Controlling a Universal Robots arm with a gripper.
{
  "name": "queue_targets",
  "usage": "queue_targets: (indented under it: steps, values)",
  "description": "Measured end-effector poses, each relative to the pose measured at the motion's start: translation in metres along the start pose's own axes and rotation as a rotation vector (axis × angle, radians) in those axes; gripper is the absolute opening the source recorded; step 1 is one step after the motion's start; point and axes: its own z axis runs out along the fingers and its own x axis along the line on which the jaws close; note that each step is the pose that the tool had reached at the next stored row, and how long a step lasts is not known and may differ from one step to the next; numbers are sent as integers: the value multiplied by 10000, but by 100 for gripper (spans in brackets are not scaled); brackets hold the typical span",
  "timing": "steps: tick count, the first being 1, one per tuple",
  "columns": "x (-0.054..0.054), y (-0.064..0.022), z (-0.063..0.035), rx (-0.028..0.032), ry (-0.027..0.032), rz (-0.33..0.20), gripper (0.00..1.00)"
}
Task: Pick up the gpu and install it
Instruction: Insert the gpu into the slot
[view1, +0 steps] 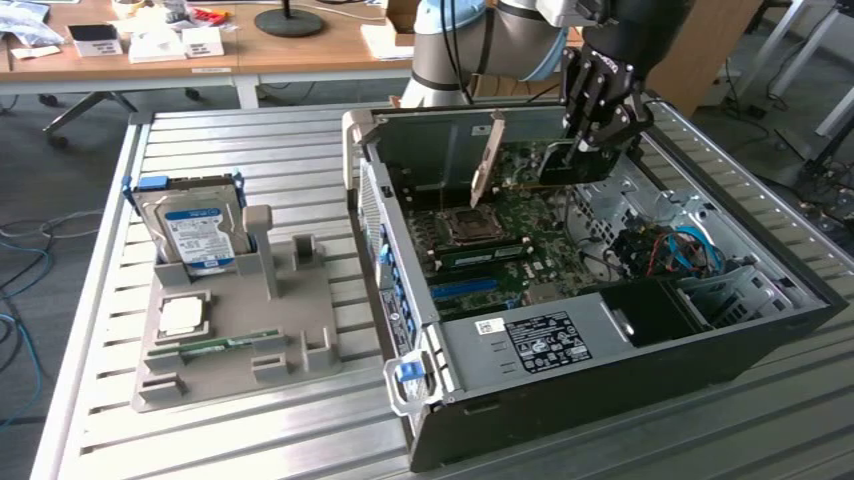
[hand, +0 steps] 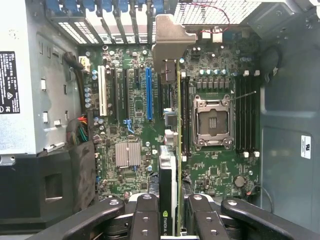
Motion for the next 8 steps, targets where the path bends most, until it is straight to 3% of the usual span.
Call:
queue_targets:
  steps: [8]
  values:
    - [4,0,88,0,0,0,27]
